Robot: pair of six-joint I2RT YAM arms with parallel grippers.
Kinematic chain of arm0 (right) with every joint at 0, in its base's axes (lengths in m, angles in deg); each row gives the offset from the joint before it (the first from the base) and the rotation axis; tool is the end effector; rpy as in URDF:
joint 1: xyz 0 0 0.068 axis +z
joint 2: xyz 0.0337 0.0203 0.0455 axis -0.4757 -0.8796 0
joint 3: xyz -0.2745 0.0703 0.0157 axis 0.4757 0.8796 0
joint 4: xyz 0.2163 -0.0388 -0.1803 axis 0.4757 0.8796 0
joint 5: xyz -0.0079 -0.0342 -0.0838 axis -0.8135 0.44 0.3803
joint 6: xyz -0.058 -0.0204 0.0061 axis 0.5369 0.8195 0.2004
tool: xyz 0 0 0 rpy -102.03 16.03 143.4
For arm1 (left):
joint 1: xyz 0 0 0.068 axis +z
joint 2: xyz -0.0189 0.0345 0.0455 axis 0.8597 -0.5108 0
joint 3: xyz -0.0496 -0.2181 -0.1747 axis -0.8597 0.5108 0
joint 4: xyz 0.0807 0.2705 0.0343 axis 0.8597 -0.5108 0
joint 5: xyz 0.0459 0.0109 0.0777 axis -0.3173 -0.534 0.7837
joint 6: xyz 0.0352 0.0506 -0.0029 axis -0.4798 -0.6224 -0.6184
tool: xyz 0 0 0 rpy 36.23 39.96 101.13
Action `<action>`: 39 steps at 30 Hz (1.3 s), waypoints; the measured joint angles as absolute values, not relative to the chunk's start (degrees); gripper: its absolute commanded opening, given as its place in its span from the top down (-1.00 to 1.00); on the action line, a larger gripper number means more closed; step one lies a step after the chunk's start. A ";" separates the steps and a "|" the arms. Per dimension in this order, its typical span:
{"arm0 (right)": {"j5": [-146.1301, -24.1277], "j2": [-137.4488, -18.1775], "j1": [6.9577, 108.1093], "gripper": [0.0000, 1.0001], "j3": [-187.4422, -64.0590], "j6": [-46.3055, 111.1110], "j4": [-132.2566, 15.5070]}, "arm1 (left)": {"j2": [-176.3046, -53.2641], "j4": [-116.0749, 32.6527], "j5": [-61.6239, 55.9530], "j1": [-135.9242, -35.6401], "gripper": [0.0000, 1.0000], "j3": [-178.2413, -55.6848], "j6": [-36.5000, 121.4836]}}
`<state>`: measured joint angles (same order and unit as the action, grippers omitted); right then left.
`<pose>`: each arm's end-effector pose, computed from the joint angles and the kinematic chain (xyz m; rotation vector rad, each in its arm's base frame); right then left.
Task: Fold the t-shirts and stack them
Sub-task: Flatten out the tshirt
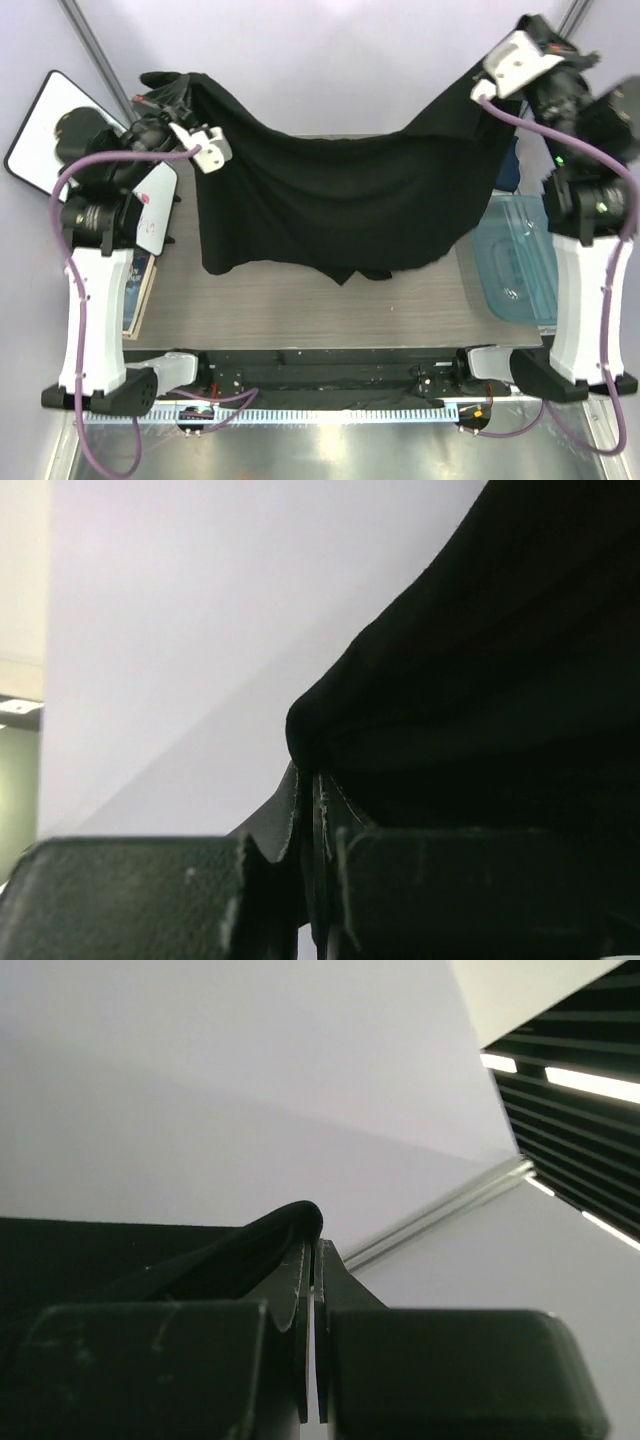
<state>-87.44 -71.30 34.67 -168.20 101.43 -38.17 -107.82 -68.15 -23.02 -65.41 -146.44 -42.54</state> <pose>0.2091 0.0311 0.6541 -0.8075 0.9065 -0.7561 0.2212 -0.0461 0.5850 1.2175 0.8126 0.6126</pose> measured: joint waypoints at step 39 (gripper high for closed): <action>-95.25 -64.00 29.14 0.98 -127.46 103.51 -49.84 | -105.92 -26.84 -9.49 -66.03 0.99 -94.90 -43.28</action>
<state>-95.25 -64.00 29.14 -127.46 103.51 -49.84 -105.92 -26.84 -9.49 -66.03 -94.90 -43.28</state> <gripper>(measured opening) 0.028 0.010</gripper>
